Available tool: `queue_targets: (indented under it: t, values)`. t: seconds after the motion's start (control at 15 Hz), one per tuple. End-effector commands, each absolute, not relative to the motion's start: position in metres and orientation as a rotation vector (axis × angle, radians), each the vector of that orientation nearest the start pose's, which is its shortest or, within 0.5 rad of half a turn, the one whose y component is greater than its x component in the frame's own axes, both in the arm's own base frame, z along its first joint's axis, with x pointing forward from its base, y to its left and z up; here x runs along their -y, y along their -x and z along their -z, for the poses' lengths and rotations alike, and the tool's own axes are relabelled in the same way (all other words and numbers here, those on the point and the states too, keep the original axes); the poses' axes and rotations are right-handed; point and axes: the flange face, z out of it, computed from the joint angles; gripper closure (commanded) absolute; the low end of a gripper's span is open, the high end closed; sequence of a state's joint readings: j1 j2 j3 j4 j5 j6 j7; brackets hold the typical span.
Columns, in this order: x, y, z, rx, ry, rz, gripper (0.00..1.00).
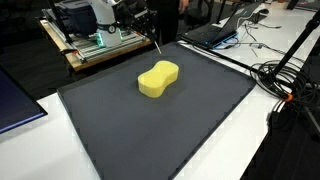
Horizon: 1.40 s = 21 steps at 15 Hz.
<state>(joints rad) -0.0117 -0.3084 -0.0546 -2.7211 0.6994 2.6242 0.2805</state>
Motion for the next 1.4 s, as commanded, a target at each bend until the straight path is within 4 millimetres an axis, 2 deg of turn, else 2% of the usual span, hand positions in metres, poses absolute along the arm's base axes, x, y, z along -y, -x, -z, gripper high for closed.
queue_targets:
  t: [0.0, 0.4, 0.6, 0.8, 1.13, 1.33]
  values:
    - [0.047, -0.390, -0.323, -1.229, 2.353, 0.220, 0.97]
    - [0.073, -0.385, -0.314, -1.223, 2.360, 0.206, 0.97]
    - [0.088, -0.392, -0.316, -1.216, 2.383, 0.208, 0.97]
    - [0.102, -0.405, -0.319, -1.209, 2.428, 0.204, 0.97]
    - [0.133, -0.438, -0.330, -1.170, 2.561, 0.163, 0.97]
    - [0.155, -0.457, -0.342, -1.156, 2.644, 0.132, 0.97]
